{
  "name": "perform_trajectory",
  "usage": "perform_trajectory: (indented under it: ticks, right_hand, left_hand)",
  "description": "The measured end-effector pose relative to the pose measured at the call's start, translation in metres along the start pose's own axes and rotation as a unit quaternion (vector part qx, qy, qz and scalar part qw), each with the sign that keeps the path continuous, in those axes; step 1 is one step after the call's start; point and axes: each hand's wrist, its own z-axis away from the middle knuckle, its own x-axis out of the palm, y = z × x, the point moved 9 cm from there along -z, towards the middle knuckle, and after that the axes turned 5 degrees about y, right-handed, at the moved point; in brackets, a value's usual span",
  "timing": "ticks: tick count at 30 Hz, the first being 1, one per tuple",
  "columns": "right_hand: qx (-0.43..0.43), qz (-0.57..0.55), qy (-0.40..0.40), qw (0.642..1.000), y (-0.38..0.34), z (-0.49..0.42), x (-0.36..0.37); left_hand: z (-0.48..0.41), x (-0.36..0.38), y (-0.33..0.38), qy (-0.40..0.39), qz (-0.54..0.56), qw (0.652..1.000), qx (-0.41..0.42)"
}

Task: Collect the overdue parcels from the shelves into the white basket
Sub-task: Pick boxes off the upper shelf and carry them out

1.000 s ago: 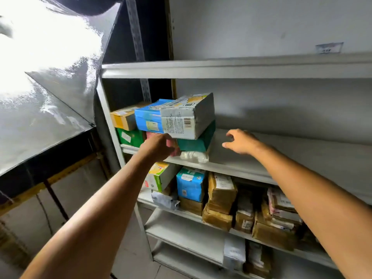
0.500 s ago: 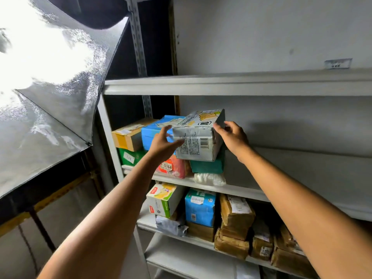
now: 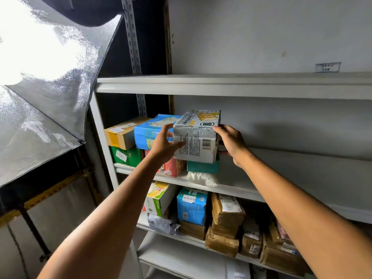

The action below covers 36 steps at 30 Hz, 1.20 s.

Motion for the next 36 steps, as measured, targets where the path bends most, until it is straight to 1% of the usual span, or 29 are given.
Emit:
perform_trajectory:
  ticks: [2, 9, 13, 18, 27, 32, 36]
  right_hand:
    - [-0.018, -0.002, -0.004, 1.0, -0.001, 0.006, -0.005]
    - [-0.013, -0.035, 0.002, 0.999, -0.005, 0.023, -0.043]
    - [-0.006, -0.033, 0.0, 0.999, -0.006, 0.035, -0.065]
    - [0.003, -0.034, 0.014, 0.999, -0.004, 0.051, -0.098]
    - [0.013, -0.033, 0.052, 0.998, 0.004, 0.078, -0.175]
    - [0.0, -0.043, 0.068, 0.997, 0.006, 0.096, -0.212]
    - [-0.022, -0.013, 0.081, 0.996, 0.01, 0.108, -0.242]
  left_hand:
    - [0.005, 0.005, 0.002, -0.005, 0.015, 1.0, -0.004]
    - [0.023, 0.031, 0.017, -0.039, 0.075, 0.996, -0.005]
    - [0.036, 0.045, 0.029, -0.044, 0.068, 0.996, 0.018]
    - [0.053, 0.07, 0.042, -0.061, 0.078, 0.995, 0.027]
    - [0.083, 0.134, 0.069, -0.112, 0.095, 0.988, 0.038]
    - [0.093, 0.173, 0.072, -0.141, 0.132, 0.981, 0.013]
    - [0.101, 0.206, 0.08, -0.167, 0.15, 0.974, 0.014]
